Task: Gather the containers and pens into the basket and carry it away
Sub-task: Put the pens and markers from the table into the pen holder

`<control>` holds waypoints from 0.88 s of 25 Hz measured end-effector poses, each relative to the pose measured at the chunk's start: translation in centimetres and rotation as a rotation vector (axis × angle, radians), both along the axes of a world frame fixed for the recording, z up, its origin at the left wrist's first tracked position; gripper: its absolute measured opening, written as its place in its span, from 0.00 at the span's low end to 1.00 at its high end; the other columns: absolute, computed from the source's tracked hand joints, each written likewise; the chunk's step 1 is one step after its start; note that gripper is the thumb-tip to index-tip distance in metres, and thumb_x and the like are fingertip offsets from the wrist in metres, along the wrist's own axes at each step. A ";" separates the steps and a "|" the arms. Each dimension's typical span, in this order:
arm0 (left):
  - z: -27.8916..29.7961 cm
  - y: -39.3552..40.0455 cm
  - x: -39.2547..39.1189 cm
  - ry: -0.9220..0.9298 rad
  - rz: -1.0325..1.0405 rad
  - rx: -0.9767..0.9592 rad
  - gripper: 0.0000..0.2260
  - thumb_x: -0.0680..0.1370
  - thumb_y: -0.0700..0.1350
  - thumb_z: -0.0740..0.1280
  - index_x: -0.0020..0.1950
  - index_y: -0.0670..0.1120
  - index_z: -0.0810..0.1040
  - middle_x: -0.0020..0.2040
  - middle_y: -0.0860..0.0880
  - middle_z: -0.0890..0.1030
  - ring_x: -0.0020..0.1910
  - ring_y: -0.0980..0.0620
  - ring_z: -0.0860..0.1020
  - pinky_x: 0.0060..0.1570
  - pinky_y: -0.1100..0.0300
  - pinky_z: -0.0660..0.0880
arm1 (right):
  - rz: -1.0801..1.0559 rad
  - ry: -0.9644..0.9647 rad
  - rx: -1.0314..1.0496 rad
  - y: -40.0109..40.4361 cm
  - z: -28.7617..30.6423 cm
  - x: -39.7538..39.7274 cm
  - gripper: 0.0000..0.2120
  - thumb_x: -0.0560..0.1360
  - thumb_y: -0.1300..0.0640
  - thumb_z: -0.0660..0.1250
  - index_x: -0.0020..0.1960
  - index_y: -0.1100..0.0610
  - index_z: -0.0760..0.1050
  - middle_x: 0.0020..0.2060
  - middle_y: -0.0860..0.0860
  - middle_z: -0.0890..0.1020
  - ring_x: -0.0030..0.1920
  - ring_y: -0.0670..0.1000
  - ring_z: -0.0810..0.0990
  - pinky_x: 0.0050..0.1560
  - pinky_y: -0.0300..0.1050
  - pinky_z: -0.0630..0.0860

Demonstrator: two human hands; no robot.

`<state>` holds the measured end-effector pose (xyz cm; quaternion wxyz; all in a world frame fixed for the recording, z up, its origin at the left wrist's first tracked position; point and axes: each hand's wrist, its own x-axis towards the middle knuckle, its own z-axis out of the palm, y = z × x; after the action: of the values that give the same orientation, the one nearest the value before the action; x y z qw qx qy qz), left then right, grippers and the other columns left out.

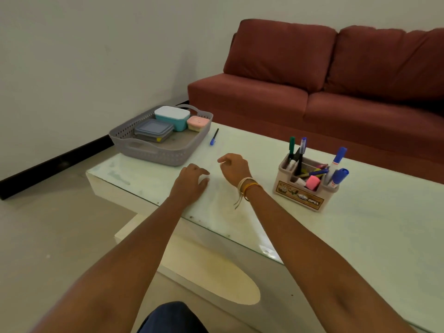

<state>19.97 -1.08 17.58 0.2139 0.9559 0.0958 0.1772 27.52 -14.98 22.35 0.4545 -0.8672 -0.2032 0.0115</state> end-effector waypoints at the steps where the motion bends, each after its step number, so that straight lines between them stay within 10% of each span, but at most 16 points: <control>1: 0.1 0.1 0.7 -0.008 0.015 0.012 0.13 0.80 0.49 0.61 0.61 0.49 0.78 0.60 0.46 0.76 0.58 0.47 0.75 0.56 0.55 0.72 | 0.000 -0.014 -0.033 1.4 -1.2 0.9 0.15 0.74 0.67 0.60 0.56 0.60 0.81 0.57 0.57 0.81 0.59 0.55 0.78 0.64 0.45 0.73; 5: 0.3 -0.1 3.0 -0.041 0.100 0.103 0.12 0.81 0.49 0.58 0.59 0.50 0.77 0.57 0.49 0.75 0.48 0.48 0.78 0.41 0.56 0.73 | -0.014 -0.124 -0.130 6.7 -3.3 6.1 0.17 0.76 0.63 0.61 0.64 0.59 0.74 0.61 0.60 0.74 0.63 0.59 0.74 0.65 0.50 0.70; 13: -0.3 -0.3 4.1 -0.047 0.267 0.121 0.13 0.82 0.49 0.57 0.59 0.46 0.76 0.57 0.47 0.75 0.46 0.45 0.79 0.43 0.53 0.76 | -0.111 -0.322 -0.560 11.3 -3.6 13.9 0.20 0.80 0.45 0.57 0.67 0.53 0.73 0.63 0.55 0.76 0.64 0.59 0.70 0.57 0.52 0.73; 22: 1.4 -1.8 2.0 -0.024 0.212 0.129 0.11 0.81 0.43 0.56 0.53 0.44 0.78 0.52 0.46 0.77 0.45 0.44 0.79 0.40 0.53 0.74 | -0.299 -0.207 0.048 0.0 -3.9 2.5 0.09 0.75 0.65 0.63 0.54 0.61 0.77 0.49 0.58 0.82 0.51 0.57 0.80 0.50 0.42 0.76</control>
<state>21.94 -2.89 18.95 0.1330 0.9501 0.1821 0.2158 30.01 -15.01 18.45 0.4483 -0.8732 -0.1178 -0.1504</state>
